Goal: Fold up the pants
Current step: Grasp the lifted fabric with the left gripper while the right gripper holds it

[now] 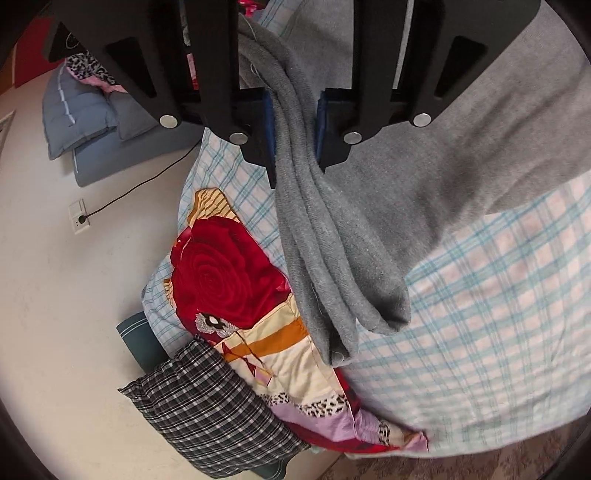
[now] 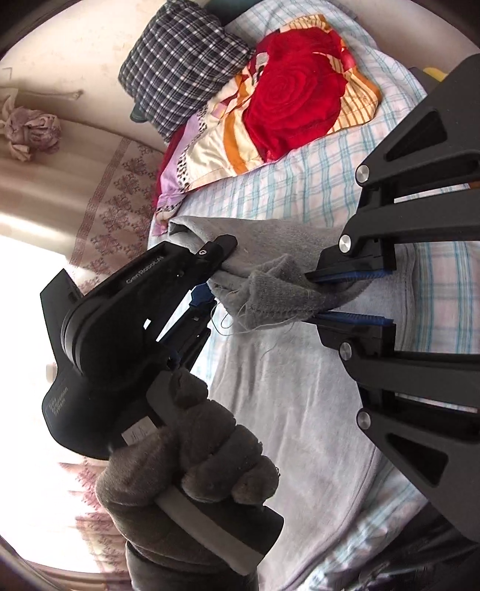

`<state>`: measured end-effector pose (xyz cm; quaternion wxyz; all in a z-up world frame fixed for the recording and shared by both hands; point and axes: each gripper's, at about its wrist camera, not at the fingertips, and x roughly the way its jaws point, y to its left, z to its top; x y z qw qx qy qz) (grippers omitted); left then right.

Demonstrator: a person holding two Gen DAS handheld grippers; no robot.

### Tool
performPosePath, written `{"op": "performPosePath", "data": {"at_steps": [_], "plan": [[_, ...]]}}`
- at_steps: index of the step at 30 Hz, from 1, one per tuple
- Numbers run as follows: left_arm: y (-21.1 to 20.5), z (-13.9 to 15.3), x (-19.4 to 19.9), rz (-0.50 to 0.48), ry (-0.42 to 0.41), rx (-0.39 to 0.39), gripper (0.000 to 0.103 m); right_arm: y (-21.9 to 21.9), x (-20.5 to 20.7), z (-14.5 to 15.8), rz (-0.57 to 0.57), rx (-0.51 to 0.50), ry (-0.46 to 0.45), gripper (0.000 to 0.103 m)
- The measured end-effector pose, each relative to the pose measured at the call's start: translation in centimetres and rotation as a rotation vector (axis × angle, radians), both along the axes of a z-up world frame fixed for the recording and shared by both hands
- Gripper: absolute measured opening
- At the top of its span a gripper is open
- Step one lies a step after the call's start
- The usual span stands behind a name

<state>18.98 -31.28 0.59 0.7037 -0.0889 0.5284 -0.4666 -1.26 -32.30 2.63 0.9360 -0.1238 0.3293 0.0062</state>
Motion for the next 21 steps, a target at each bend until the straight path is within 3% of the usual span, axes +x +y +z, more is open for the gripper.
{"op": "performPosePath", "data": {"at_steps": [8,12,21], "plan": [[6.6,1.5,-2.2,0.091,-0.04,0.007,0.017,2.4,-0.5,1.4,0.1,0.104,0.025,0.014],[10.4,0.6,-2.8,0.152,-0.017,0.006,0.017,3.9,-0.5,1.0,0.15,0.161,0.07,0.014],[16.9,-3.0,-4.2,0.245,0.021,0.034,0.017,8.7,-0.7,-1.2,0.247,0.134,0.157,0.015]]}}
